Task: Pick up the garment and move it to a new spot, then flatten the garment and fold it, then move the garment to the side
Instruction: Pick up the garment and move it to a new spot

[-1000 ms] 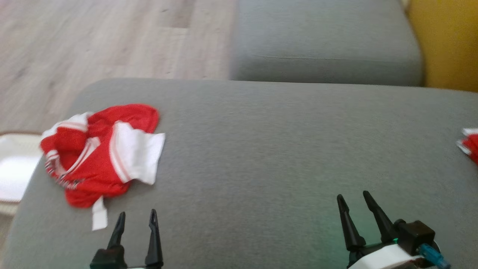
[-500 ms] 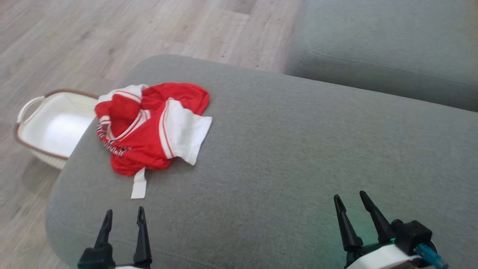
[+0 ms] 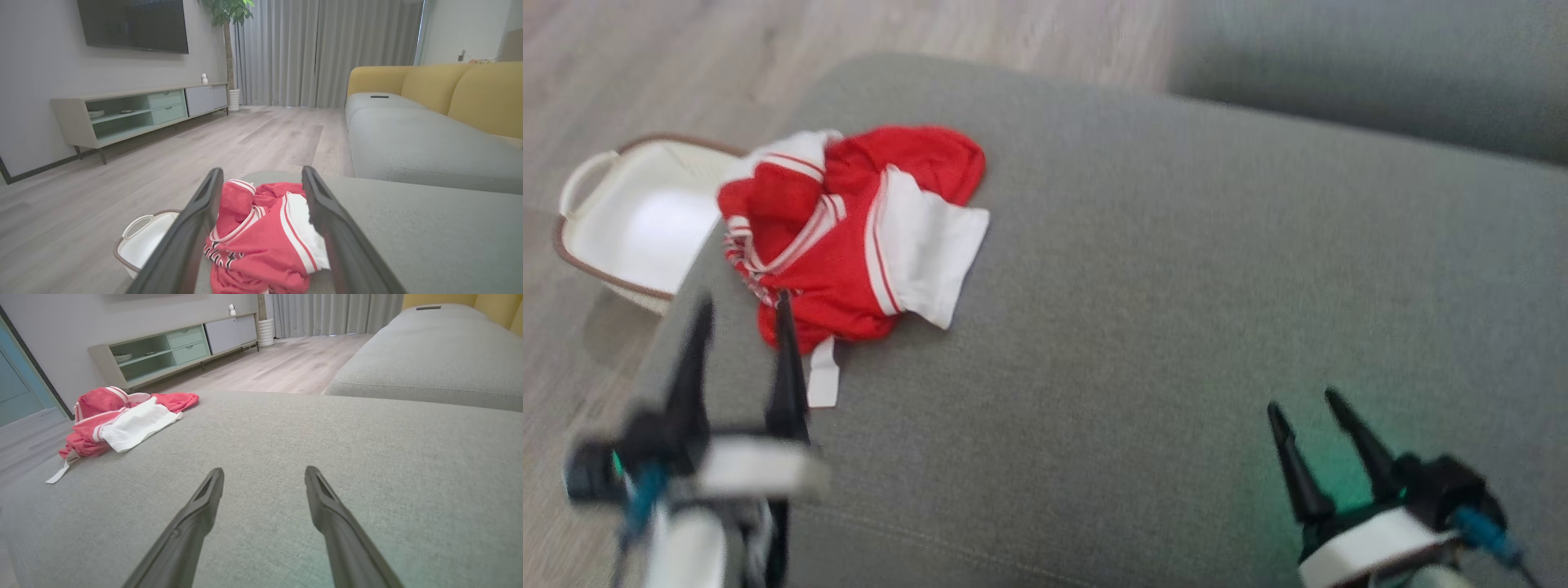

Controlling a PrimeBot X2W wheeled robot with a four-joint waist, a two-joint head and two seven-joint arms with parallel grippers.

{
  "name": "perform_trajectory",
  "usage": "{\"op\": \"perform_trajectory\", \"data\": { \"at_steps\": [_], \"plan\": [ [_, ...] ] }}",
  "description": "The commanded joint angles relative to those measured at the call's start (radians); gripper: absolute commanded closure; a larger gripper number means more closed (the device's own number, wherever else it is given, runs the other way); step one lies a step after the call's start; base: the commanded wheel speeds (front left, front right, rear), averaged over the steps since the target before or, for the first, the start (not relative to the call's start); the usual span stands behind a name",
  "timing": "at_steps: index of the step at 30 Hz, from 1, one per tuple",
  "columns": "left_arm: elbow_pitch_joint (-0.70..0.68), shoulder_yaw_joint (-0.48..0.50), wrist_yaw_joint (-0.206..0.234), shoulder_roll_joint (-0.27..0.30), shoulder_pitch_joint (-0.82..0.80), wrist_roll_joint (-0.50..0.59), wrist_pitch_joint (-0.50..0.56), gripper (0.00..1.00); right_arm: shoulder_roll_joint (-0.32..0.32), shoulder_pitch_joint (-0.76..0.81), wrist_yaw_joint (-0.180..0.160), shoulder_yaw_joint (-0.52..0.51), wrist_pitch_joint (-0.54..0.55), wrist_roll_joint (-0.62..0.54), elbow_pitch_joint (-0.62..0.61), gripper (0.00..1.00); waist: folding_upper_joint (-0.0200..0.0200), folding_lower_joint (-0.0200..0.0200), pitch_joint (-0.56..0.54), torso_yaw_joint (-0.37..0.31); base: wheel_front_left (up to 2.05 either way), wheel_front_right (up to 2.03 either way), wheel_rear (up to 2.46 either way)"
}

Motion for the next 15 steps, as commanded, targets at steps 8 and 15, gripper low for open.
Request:
{"op": "perform_trajectory", "data": {
  "at_steps": [8, 15],
  "plan": [
    [0.261, 0.100, -0.068, 0.112, -0.483, -0.071, 0.153, 0.00, -0.127, -0.147, 0.007, 0.031, -0.011, -0.010, -0.067, 0.00, 0.0000, 0.0000, 0.211, -0.069, 0.00, 0.00, 0.00],
    [0.630, 0.179, -0.093, 0.198, -0.774, -0.163, 0.297, 0.00, -0.200, -0.226, 0.007, 0.025, -0.011, -0.013, -0.097, 0.00, 0.0000, 0.0000, 0.352, -0.122, 0.00, 0.00, 0.00]
  ]
}}
